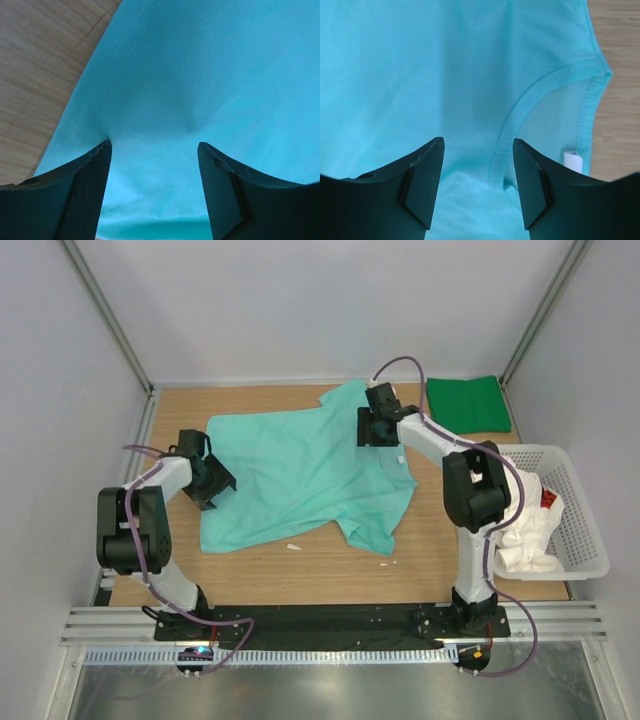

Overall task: Fold and stack the t-shirts
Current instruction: Flatten the tshirt out

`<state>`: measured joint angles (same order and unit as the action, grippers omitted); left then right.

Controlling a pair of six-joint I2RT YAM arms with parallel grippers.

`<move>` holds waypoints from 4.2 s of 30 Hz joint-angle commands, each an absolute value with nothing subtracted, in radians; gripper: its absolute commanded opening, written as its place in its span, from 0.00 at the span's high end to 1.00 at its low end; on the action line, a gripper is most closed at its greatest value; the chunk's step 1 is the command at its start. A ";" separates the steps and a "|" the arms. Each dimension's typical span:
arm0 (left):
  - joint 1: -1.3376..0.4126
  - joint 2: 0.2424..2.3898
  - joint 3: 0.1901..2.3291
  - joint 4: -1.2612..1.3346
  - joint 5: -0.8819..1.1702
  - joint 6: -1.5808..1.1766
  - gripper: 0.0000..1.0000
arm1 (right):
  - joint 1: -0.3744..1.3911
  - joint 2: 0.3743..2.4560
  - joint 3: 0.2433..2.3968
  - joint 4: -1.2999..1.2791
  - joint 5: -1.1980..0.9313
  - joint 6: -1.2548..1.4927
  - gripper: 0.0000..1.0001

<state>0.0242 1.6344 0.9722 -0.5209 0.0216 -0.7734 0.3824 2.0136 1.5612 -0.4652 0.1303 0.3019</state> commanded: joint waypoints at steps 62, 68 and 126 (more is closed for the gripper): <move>0.293 1.502 0.695 -0.436 0.140 -0.801 0.63 | 0.405 1.167 0.606 -0.357 -0.140 0.876 0.48; 0.307 1.513 0.683 -0.443 0.140 -0.778 0.81 | 0.373 1.192 0.552 -0.307 -0.127 0.943 0.46; 0.307 1.152 0.661 -0.692 0.158 -0.830 0.54 | 0.279 1.213 0.834 -0.710 0.044 0.578 0.37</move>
<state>0.3103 1.1526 0.5964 -0.6403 0.1467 -0.8345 0.2840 1.1515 0.7601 -0.7563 -0.0673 0.6250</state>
